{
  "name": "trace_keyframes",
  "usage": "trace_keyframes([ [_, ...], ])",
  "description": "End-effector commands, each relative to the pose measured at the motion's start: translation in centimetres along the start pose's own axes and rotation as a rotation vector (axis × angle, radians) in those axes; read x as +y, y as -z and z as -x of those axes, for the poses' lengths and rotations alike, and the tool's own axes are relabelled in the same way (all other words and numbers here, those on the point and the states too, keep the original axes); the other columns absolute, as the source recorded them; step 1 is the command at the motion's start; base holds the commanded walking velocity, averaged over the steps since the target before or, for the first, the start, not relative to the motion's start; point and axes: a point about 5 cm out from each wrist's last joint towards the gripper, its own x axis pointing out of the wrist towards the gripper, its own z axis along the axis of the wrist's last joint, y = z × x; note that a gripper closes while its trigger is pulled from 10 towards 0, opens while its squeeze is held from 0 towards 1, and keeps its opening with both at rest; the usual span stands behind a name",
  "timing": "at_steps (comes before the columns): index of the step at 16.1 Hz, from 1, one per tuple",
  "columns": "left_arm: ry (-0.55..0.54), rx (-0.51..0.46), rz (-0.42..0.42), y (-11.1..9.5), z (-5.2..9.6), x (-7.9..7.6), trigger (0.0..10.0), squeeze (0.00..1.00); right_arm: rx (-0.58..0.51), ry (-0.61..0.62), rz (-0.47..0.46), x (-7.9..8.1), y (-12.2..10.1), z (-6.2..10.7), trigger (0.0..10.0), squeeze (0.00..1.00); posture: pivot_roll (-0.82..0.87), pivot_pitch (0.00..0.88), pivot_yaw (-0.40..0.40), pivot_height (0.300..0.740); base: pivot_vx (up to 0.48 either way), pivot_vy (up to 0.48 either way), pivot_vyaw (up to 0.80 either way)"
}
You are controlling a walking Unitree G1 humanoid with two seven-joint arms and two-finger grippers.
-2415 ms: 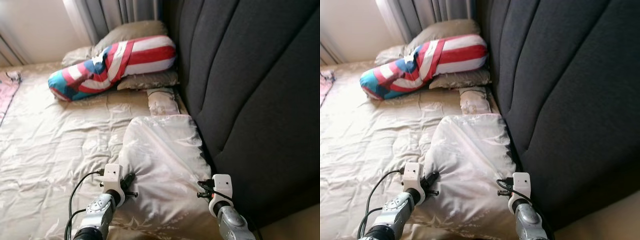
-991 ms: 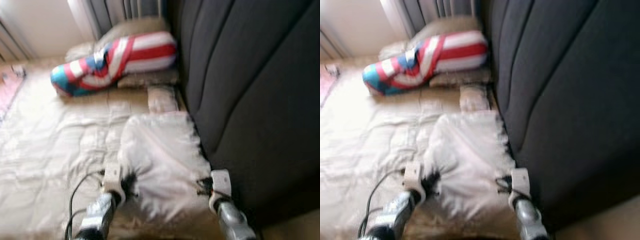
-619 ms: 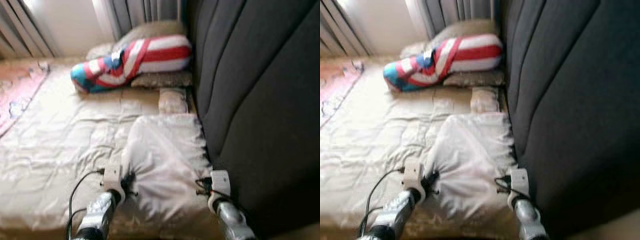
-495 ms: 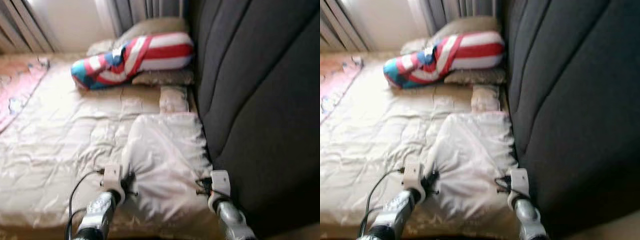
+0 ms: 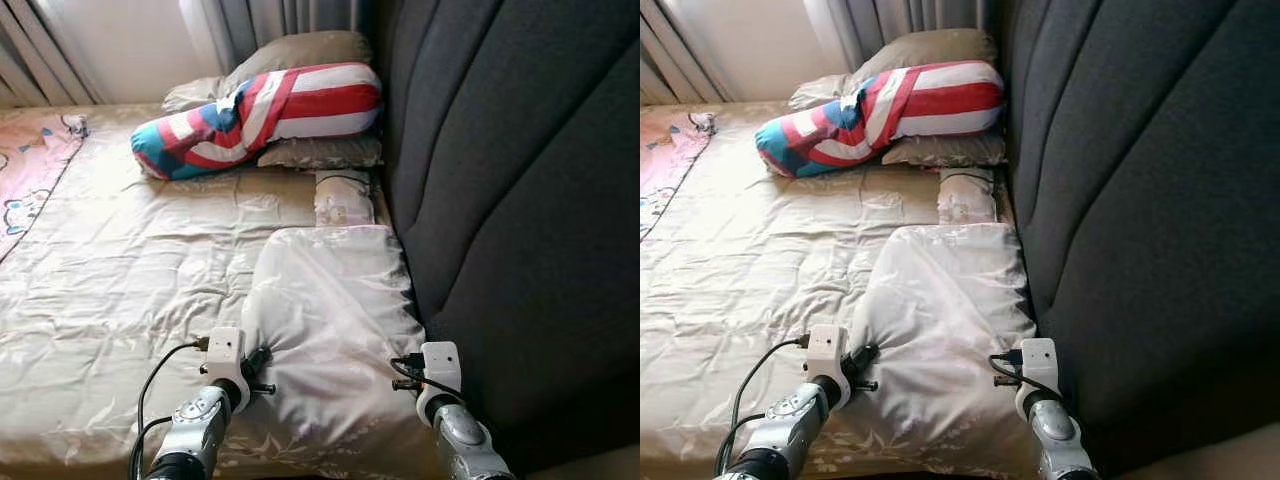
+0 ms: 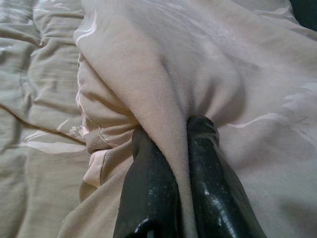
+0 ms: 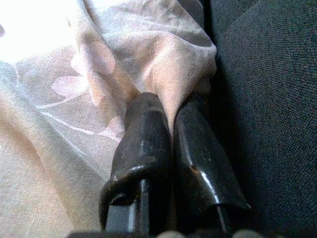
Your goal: Clean up the room
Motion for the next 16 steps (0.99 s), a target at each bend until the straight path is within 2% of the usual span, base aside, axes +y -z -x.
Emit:
trace_keyframes([
  [1, -0.040, -0.057, 0.000, -1.27, 0.29, 1.41, 10.0, 0.00, -0.053, 0.046, -0.013, -0.73, -1.32, -0.30, 10.0, 0.00, -0.07, 0.087, 0.005, 0.740, 0.000, 0.000, 0.00],
  [10, -0.042, -0.062, -0.005, -1.48, 0.24, 1.43, 10.0, 0.00, -0.050, 0.040, -0.019, -0.59, -1.33, -0.35, 10.0, 0.00, -0.06, 0.091, 0.007, 0.740, 0.000, 0.000, 0.00],
  [16, -0.037, -0.048, -0.038, -1.85, -0.28, 1.05, 10.0, 0.00, -0.026, 0.041, -0.064, -0.49, -1.87, -0.83, 10.0, 0.00, -0.05, 0.106, 0.009, 0.740, 0.000, 0.000, 0.00],
])
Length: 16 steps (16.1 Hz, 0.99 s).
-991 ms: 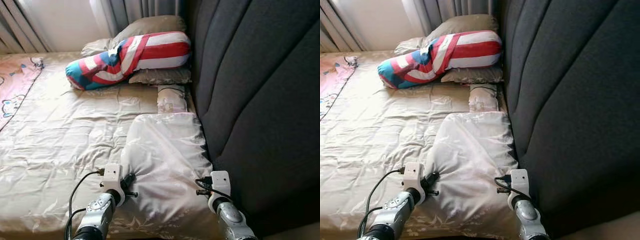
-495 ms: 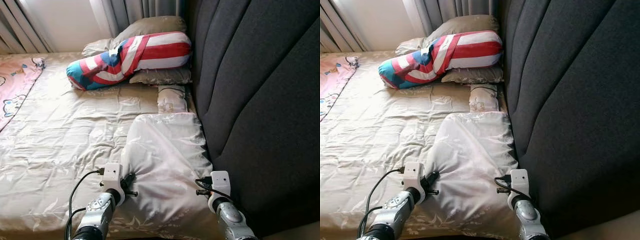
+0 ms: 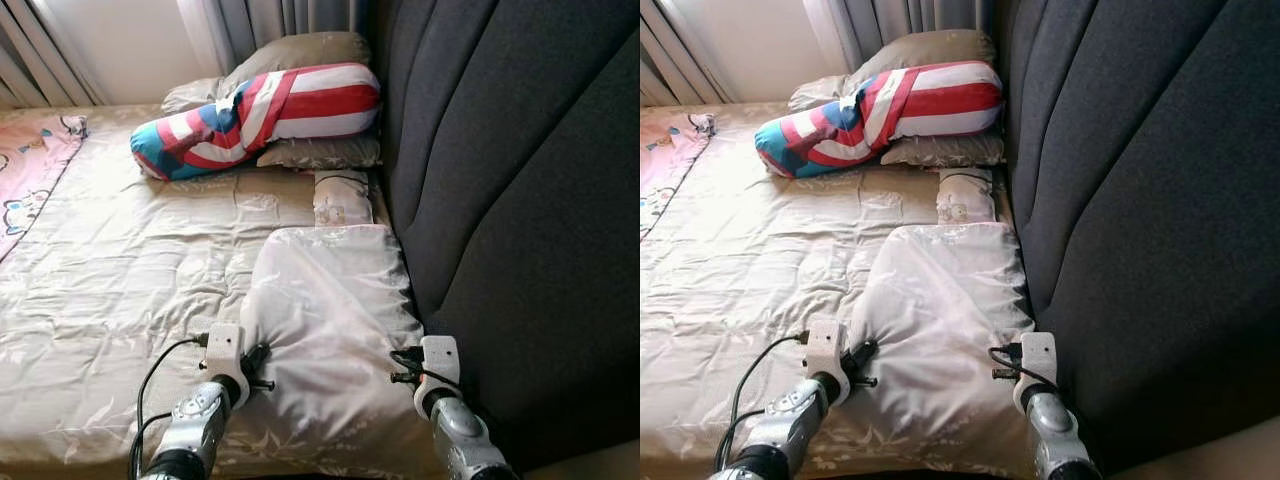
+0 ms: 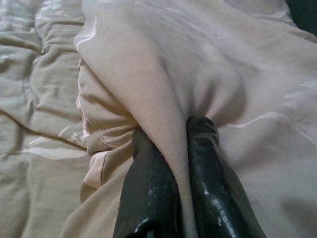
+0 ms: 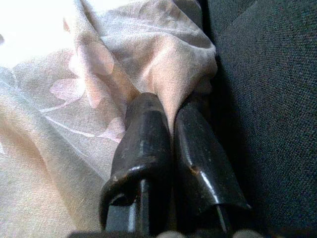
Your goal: Clean up the room
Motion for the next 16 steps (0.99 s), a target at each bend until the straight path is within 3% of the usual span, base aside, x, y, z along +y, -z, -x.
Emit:
trace_keyframes([
  [1, -0.033, -0.032, -0.021, -1.2, -0.1, 0.9, 10.0, 0.00, -0.036, 0.030, -0.020, -0.6, -1.3, -0.4, 10.0, 0.00, -0.05, 0.110, 0.010, 0.740, 0.000, 0.000, 0.00],
  [6, -0.025, 0.006, -0.034, -1.1, -0.7, 0.3, 10.0, 0.00, -0.014, 0.019, -0.029, -0.3, -1.9, -0.8, 10.0, 0.00, -0.04, 0.138, 0.011, 0.740, 0.000, 0.000, 0.00],
  [12, -0.041, 0.001, -0.026, -3.1, -1.9, -0.1, 10.0, 0.00, -0.044, 0.016, -0.043, 0.1, -4.3, -1.6, 10.0, 0.00, -0.03, 0.213, 0.015, 0.740, 0.000, 0.000, 0.00],
  [16, -0.033, -0.016, -0.020, -3.9, -2.6, -1.2, 10.0, 0.00, -0.064, -0.001, -0.039, 0.5, -5.3, -1.9, 10.0, 0.00, -0.03, 0.270, 0.016, 0.740, 0.000, 0.000, 0.00],
])
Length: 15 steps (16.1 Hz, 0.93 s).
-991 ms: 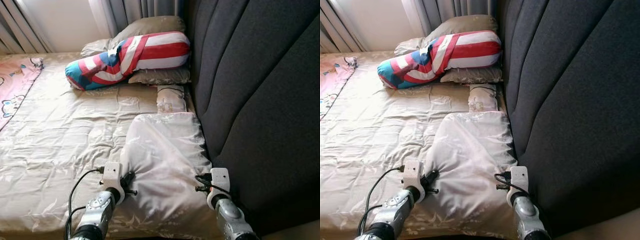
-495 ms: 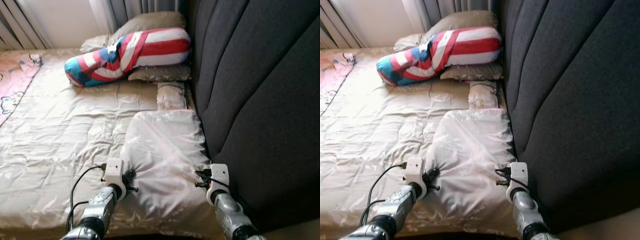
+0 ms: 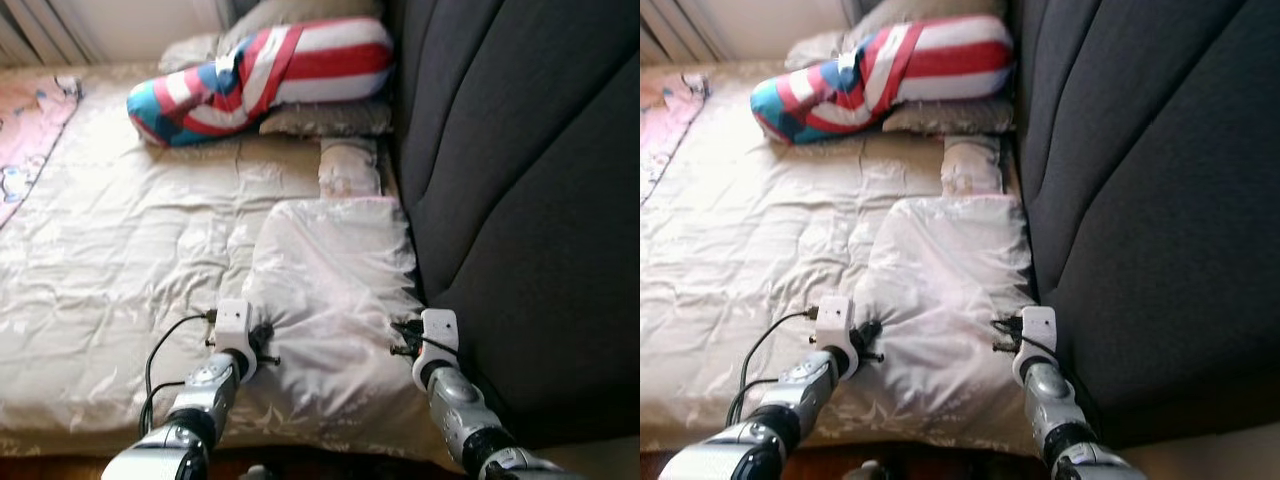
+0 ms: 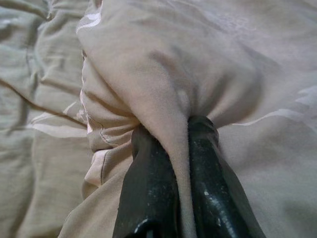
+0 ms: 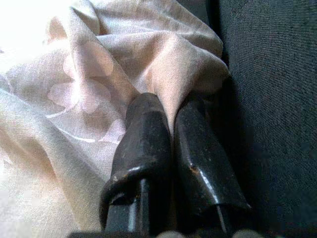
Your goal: Clean up the room
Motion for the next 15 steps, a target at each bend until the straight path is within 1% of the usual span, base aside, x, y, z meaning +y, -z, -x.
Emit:
trace_keyframes([
  [1, 0.011, -0.039, -0.012, -1.1, -0.3, -0.5, 10.0, 0.00, -0.053, -0.009, -0.005, 0.4, -1.8, -0.4, 10.0, 0.00, -0.03, 0.280, 0.015, 0.740, 0.000, 0.000, 0.00],
  [3, 0.018, -0.045, -0.019, -1.6, -0.6, -0.9, 10.0, 0.00, -0.071, -0.010, -0.006, 0.4, -2.5, -0.5, 10.0, 0.00, -0.03, 0.310, 0.016, 0.740, 0.000, 0.000, 0.00],
  [4, 0.017, -0.050, -0.021, -1.9, -0.7, -1.0, 10.0, 0.00, -0.077, -0.009, -0.006, 0.3, -2.7, -0.6, 10.0, 0.00, -0.03, 0.314, 0.016, 0.740, 0.000, 0.000, 0.00],
  [6, 0.007, -0.067, -0.027, -3.0, -1.0, -1.0, 10.0, 0.00, -0.110, 0.004, -0.016, 0.1, -4.3, -0.9, 10.0, 0.00, -0.03, 0.338, 0.017, 0.740, 0.000, 0.000, 0.00],
  [9, -0.006, -0.078, -0.033, -4.0, -1.2, -1.1, 10.0, 0.00, -0.127, 0.003, -0.042, 0.3, -5.5, -1.1, 10.0, 0.00, -0.02, 0.361, 0.022, 0.740, 0.000, 0.000, 0.00],
  [11, -0.003, -0.079, -0.038, -4.2, -1.3, -1.3, 10.0, 0.00, -0.131, 0.008, -0.047, 0.3, -5.8, -1.1, 10.0, 0.00, -0.02, 0.370, 0.025, 0.740, 0.000, 0.000, 0.00],
  [13, -0.006, -0.079, -0.047, -4.6, -1.5, -1.5, 10.0, 0.00, -0.135, 0.019, -0.075, 0.1, -6.3, -1.2, 10.0, 0.00, -0.02, 0.386, 0.027, 0.740, 0.000, 0.000, 0.00],
  [15, -0.010, -0.079, -0.046, -4.9, -1.6, -1.7, 10.0, 0.00, -0.140, 0.018, -0.072, 0.2, -6.5, -1.2, 10.0, 0.00, -0.02, 0.397, 0.029, 0.740, 0.000, 0.000, 0.00],
])
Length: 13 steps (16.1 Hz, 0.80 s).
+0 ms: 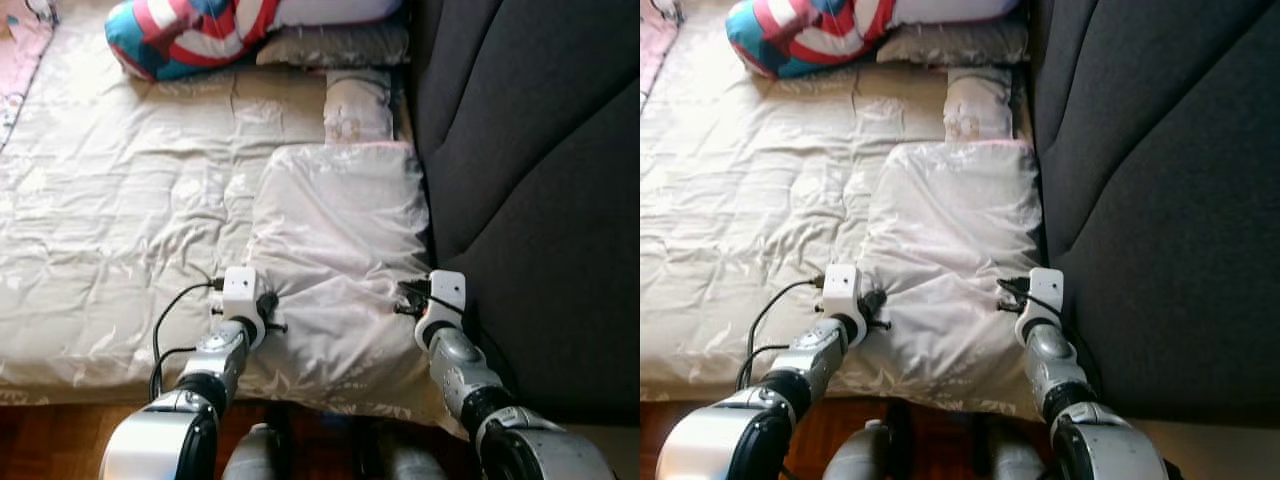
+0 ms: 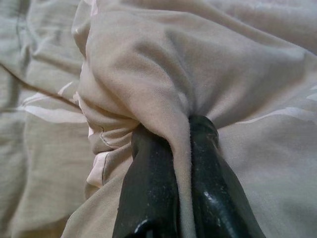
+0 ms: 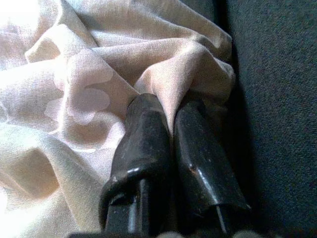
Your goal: Clean up the room
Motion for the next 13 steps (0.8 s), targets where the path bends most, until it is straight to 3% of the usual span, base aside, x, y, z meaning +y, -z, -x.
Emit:
trace_keyframes([
  [1, 0.016, -0.010, -0.025, -0.7, -0.3, -0.6, 10.0, 0.00, -0.043, -0.004, -0.005, 0.2, -1.4, -0.3, 10.0, 0.00, -0.02, 0.402, 0.029, 0.740, 0.000, 0.000, 0.00],
  [13, 0.003, 0.120, -0.004, 2.2, 0.3, -0.5, 10.0, 0.00, 0.059, 0.007, 0.015, -0.2, 2.1, 0.5, 10.0, 0.00, -0.03, 0.424, 0.029, 0.740, 0.000, 0.000, 0.00],
])
